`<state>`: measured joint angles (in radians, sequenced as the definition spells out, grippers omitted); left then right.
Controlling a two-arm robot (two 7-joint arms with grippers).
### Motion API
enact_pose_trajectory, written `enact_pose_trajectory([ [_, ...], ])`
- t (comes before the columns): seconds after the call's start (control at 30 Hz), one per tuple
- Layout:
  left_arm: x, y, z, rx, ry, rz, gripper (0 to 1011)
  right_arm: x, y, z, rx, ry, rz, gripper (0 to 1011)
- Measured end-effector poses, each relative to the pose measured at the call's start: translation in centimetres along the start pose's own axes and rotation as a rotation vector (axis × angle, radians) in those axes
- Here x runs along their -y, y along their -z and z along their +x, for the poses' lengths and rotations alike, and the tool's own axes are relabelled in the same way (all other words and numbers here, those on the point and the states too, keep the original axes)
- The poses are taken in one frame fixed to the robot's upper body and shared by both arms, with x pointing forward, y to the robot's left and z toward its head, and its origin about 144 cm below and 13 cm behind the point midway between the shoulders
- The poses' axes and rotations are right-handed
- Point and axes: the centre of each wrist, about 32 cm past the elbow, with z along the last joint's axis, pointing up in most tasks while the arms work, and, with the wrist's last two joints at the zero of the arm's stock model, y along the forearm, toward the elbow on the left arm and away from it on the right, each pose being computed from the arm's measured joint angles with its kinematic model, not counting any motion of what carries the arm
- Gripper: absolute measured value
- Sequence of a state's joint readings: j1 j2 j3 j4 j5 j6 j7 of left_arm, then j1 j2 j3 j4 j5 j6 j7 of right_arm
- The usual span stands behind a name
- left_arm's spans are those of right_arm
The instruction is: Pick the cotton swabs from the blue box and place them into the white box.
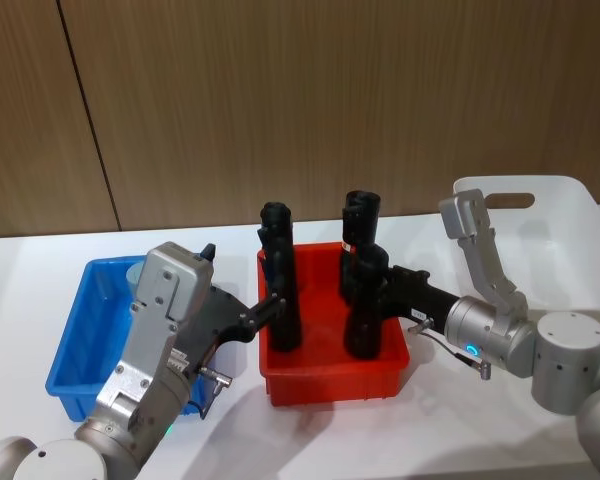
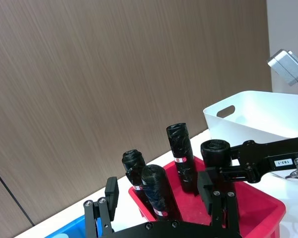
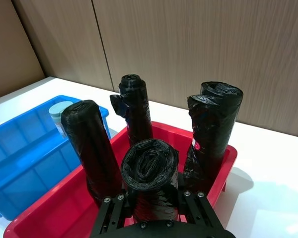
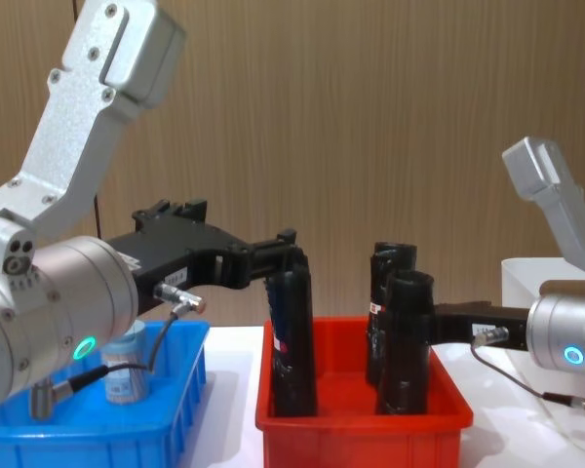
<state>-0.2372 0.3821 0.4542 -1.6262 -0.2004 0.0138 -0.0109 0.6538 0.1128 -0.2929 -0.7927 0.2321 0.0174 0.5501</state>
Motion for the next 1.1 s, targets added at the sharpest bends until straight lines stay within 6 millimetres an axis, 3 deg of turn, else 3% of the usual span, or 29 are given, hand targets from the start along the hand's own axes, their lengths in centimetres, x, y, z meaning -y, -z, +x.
enact_pose_trajectory([
  [0.53,0.0,0.0,0.0,0.000,0.000,0.000,1004,1.2,-2.2,-0.7,0.008,-0.004,0.056,381],
  [1.1,0.0,0.0,0.0,0.000,0.000,0.000,1004,4.5,-7.7,-1.3,0.043,0.045,0.181,365],
])
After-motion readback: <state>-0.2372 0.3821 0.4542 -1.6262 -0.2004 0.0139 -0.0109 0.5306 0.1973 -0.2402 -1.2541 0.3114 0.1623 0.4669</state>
